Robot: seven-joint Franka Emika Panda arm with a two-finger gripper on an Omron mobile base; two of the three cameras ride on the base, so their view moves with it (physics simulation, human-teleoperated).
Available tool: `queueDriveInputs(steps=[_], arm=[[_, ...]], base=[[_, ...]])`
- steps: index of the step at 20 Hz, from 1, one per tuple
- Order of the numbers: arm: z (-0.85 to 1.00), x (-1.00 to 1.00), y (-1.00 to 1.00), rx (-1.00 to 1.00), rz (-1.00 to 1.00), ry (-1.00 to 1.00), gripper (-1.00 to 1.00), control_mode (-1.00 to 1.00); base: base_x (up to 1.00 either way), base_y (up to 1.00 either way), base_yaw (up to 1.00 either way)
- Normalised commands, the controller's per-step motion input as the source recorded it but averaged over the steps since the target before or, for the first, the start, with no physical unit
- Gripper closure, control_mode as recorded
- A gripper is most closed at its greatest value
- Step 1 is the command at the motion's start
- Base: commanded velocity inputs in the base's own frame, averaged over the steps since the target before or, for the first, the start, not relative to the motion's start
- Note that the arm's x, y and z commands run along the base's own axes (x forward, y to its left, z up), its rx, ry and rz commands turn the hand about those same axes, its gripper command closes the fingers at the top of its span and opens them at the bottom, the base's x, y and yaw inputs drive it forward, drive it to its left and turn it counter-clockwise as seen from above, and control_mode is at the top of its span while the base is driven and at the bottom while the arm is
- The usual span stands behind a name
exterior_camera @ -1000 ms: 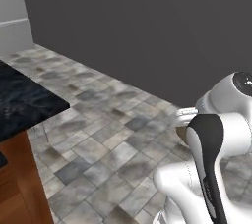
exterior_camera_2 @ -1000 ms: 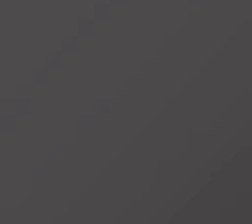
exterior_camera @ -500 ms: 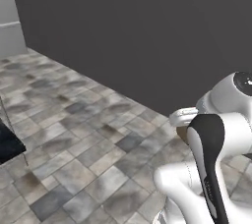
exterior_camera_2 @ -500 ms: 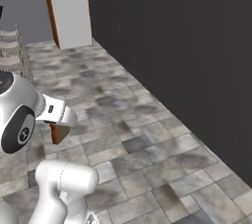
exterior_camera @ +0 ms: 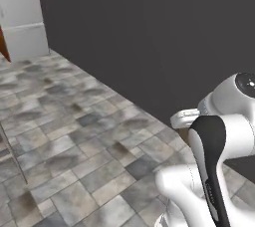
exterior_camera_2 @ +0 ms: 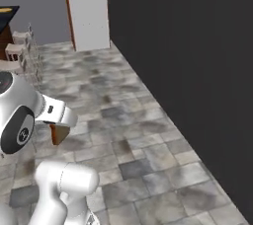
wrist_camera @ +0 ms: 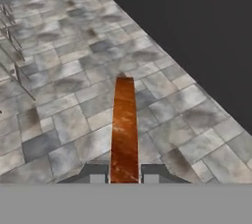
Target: Start the toaster. Once the lever pops up, take the bread to the plate on the dining counter.
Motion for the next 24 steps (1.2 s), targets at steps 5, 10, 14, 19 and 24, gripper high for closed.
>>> queueDriveInputs(steps=[5, 10, 14, 19, 24], arm=[[0.00, 0.00, 0.00, 0.00, 0.00, 0.00, 1.00, 1.00], [0.00, 0.00, 0.00, 0.00, 0.00, 0.00, 1.00, 1.00], [0.00, 0.00, 0.00, 0.00, 0.00, 0.00, 1.00, 1.00], [0.00, 0.00, 0.00, 0.00, 0.00, 0.00, 1.00, 1.00], [0.00, 0.00, 0.00, 0.00, 0.00, 0.00, 1.00, 1.00]], base=[[1.00, -0.46, 0.36], [1.00, -0.48, 0.35], [1.00, -0.47, 0.34], [1.00, -0.40, 0.33], [1.00, -0.27, 0.33]])
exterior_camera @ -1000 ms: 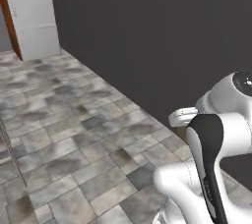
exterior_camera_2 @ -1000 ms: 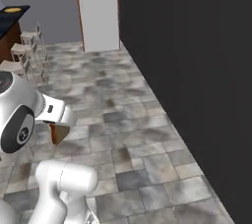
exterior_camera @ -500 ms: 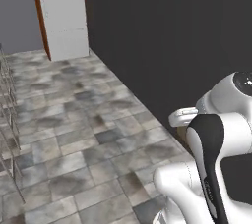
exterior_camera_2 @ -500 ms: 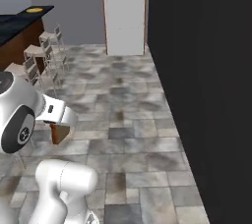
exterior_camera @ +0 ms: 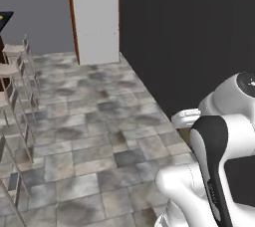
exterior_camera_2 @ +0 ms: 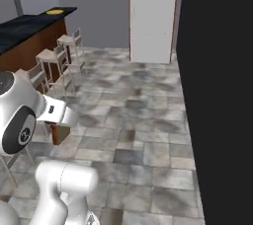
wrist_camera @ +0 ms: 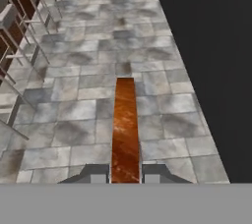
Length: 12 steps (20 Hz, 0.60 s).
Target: Start the toaster. Once the lever pops up, take the bread to the plate on the dining counter.
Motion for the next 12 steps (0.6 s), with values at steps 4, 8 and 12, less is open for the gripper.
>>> queueDriveInputs(steps=[4, 8, 12], arm=[[0.00, 0.00, 0.00, 0.00, 0.00, 0.00, 1.00, 1.00], [0.00, 0.00, 0.00, 0.00, 0.00, 0.00, 1.00, 1.00], [0.00, 0.00, 0.00, 0.00, 0.00, 0.00, 1.00, 1.00]], base=[[1.00, -0.33, 0.32], [1.00, -0.39, 0.30], [1.00, -0.52, 0.28]])
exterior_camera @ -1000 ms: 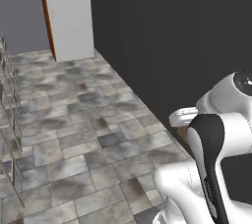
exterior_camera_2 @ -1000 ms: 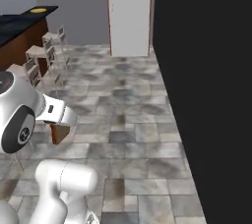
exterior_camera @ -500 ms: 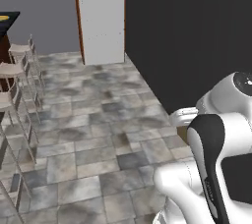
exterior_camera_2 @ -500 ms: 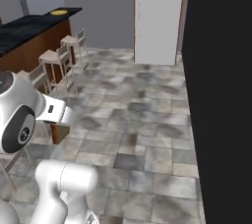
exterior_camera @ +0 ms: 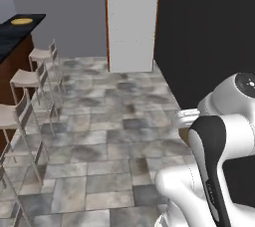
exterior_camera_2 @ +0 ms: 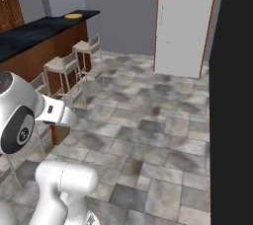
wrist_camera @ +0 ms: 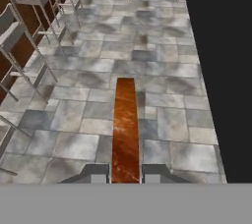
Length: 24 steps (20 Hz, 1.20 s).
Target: Start the toaster. Once the lever pops up, take the bread to the plate on the dining counter.
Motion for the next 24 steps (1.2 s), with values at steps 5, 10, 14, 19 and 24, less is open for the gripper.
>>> queueDriveInputs(steps=[5, 10, 14, 19, 24], arm=[[0.00, 0.00, 0.00, 0.00, 0.00, 0.00, 1.00, 1.00], [0.00, 0.00, 0.00, 0.00, 0.00, 0.00, 1.00, 1.00], [0.00, 0.00, 0.00, 0.00, 0.00, 0.00, 1.00, 1.00], [0.00, 0.00, 0.00, 0.00, 0.00, 0.00, 1.00, 1.00], [0.00, 0.00, 0.00, 0.00, 0.00, 0.00, 1.00, 1.00]], base=[[1.00, -0.70, 0.26], [1.00, -0.66, 0.25], [1.00, -0.64, 0.26], [1.00, -0.62, 0.28], [1.00, -0.69, 0.30]])
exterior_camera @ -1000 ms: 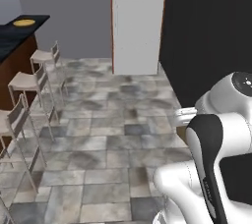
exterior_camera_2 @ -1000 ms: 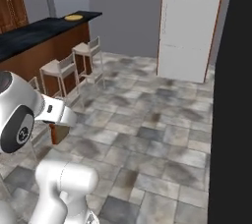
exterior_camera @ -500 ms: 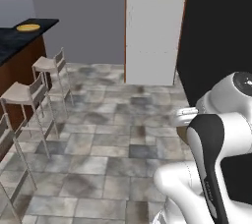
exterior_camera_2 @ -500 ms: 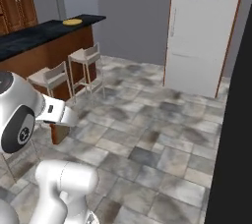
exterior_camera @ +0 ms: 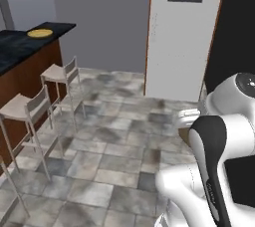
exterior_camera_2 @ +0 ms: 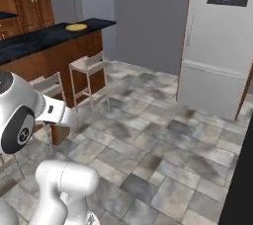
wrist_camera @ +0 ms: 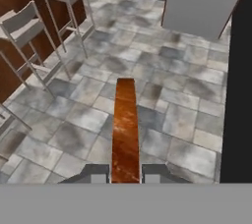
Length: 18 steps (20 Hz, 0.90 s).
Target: Start the toaster. Once the lever pops up, take the bread to the plate on the dining counter.
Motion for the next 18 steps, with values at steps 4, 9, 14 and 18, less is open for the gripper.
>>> queueDriveInputs(steps=[4, 9, 14, 18], arm=[[0.00, 0.00, 0.00, 0.00, 0.00, 0.00, 1.00, 1.00], [0.00, 0.00, 0.00, 0.00, 0.00, 0.00, 1.00, 1.00], [0.00, 0.00, 0.00, 0.00, 0.00, 0.00, 1.00, 1.00], [0.00, 0.00, 0.00, 0.00, 0.00, 0.00, 1.00, 1.00]], base=[[1.00, -0.68, 0.30], [1.00, -0.60, 0.33], [1.00, -0.57, 0.40], [1.00, -0.61, 0.45]])
